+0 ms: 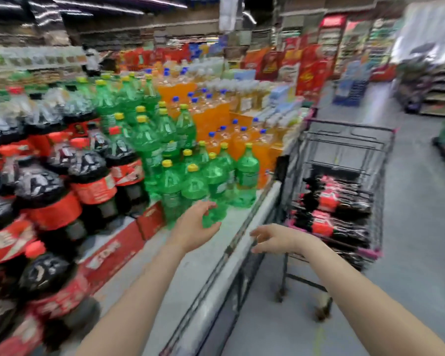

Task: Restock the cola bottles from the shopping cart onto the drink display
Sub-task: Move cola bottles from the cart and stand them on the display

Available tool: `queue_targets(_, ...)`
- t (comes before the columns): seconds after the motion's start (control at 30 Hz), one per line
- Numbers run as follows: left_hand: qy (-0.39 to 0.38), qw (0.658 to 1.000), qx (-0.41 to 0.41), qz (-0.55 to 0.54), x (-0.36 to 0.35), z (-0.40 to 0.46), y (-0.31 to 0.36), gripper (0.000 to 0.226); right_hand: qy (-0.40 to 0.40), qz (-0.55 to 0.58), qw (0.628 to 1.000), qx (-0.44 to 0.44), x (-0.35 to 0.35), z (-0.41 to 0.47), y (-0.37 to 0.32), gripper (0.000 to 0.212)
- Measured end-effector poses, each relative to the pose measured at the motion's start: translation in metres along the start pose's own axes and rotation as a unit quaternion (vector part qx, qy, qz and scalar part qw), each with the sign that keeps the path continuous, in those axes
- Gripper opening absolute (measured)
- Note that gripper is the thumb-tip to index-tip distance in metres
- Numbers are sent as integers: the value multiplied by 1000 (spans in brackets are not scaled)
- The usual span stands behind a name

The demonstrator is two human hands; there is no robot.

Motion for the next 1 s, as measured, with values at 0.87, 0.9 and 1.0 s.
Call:
queue_targets(0.87, -156, 979, 1, -134, -362, 232, 204, 40, 207, 182, 951, -138, 223, -90, 406, 62)
queue_targets(0.9, -157, 977, 6, -141, -369, 245, 200, 40, 211, 189, 948, -144, 229, -82, 415, 63)
queue_targets(1.0, -171, 973, 21, -152, -391, 286, 188, 41, 213, 202, 944, -152, 250, -54, 433, 67)
Point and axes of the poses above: each hand's wrist, its own z-axis towards the middle knuckle, its own x-axis out of the back of the hand, y = z × x, the point moved 7 cm from there along z, towards the middle knuckle
